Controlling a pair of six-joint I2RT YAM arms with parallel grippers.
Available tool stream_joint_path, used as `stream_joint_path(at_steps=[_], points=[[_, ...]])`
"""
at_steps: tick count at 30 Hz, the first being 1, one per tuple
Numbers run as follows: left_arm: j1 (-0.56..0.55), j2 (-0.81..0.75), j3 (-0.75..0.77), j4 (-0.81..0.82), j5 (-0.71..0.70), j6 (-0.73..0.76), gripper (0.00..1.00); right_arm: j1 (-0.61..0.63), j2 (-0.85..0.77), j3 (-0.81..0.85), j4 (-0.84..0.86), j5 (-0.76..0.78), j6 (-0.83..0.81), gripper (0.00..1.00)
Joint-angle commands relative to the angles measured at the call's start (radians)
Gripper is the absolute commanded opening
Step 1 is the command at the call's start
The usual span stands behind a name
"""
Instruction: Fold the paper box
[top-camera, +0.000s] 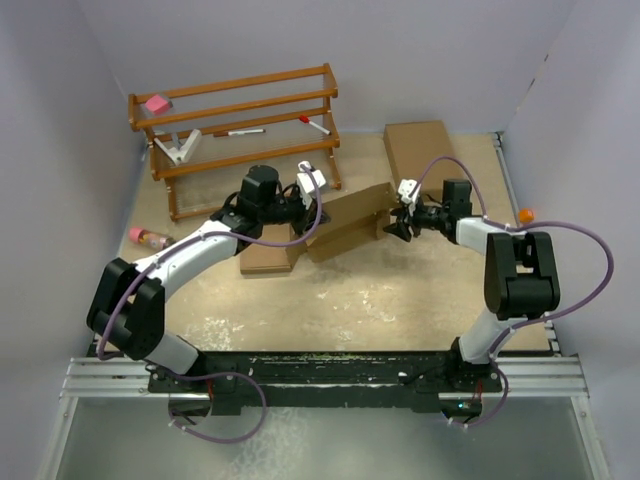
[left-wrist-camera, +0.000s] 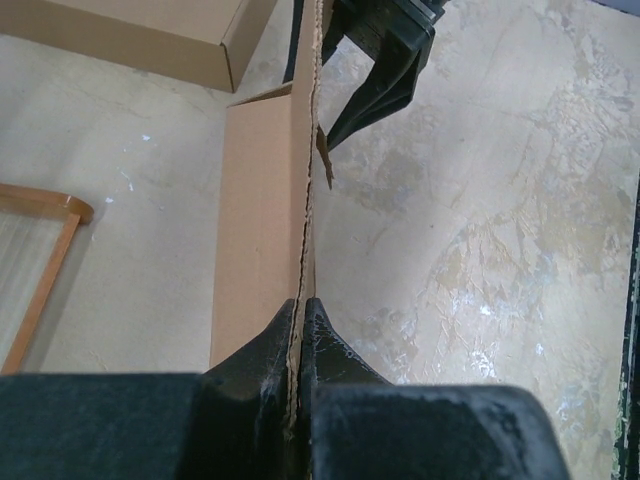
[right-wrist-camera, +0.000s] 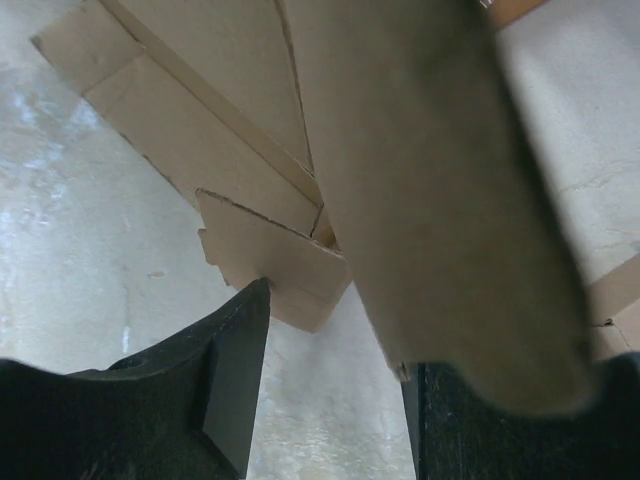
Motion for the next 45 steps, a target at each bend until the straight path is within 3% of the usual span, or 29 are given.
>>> stream_joint_path(at_steps=[1, 18, 26, 34, 45], points=[[0.012, 0.019, 0.009, 0.052, 0.060, -0.039, 0.04, 0.024, -0.041, -0.034, 0.168, 0.062, -0.006, 0.56], [0.019, 0.056, 0.019, 0.057, 0.087, -0.064, 0.04, 0.116, -0.034, -0.130, 0.442, 0.164, 0.037, 0.48], [0.030, 0.067, 0.020, 0.058, 0.095, -0.075, 0.04, 0.119, 0.012, -0.085, 0.443, 0.152, 0.009, 0.33], [0.046, 0.079, 0.023, 0.078, 0.126, -0.099, 0.04, 0.118, 0.030, -0.113, 0.552, 0.167, 0.008, 0.45], [0.055, 0.087, 0.028, 0.077, 0.140, -0.101, 0.04, 0.117, 0.070, -0.089, 0.581, 0.127, -0.018, 0.45]])
